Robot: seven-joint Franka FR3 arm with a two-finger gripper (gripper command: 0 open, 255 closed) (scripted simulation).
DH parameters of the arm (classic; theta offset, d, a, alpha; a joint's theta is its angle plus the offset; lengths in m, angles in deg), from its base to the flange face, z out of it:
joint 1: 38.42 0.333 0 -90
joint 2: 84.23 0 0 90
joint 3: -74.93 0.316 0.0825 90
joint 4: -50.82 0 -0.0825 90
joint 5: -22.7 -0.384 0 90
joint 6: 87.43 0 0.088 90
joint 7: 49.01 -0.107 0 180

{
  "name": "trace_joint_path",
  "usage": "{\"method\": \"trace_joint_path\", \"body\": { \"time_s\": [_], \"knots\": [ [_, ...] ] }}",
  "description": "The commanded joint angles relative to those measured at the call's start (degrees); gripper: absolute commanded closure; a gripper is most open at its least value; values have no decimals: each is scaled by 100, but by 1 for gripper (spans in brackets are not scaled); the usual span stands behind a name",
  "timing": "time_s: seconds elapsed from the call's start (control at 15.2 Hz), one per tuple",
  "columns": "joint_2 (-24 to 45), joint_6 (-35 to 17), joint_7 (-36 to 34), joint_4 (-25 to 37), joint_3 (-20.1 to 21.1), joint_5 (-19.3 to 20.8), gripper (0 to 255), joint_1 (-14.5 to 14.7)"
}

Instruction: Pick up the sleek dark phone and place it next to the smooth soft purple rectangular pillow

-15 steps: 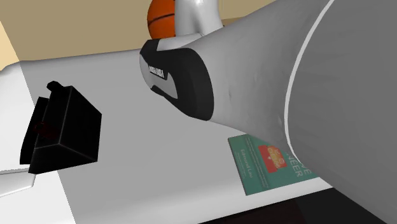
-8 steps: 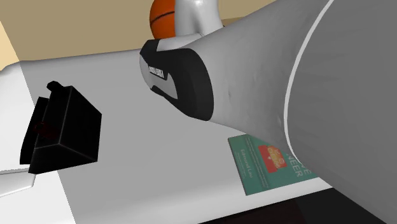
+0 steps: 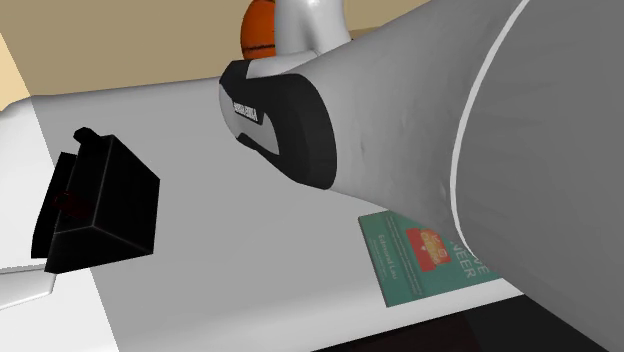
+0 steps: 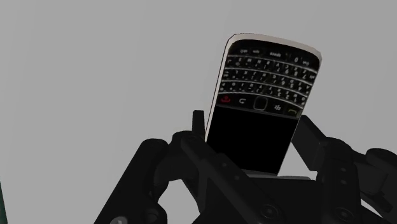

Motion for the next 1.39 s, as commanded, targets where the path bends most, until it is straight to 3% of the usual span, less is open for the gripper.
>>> {"method": "trace_joint_path", "body": {
  "time_s": [0.0,1.32],
  "knots": [
    [-52,95,5,38,8,-14,255,-3],
    [-613,1445,72,838,68,-163,255,-41]
  ]
}}
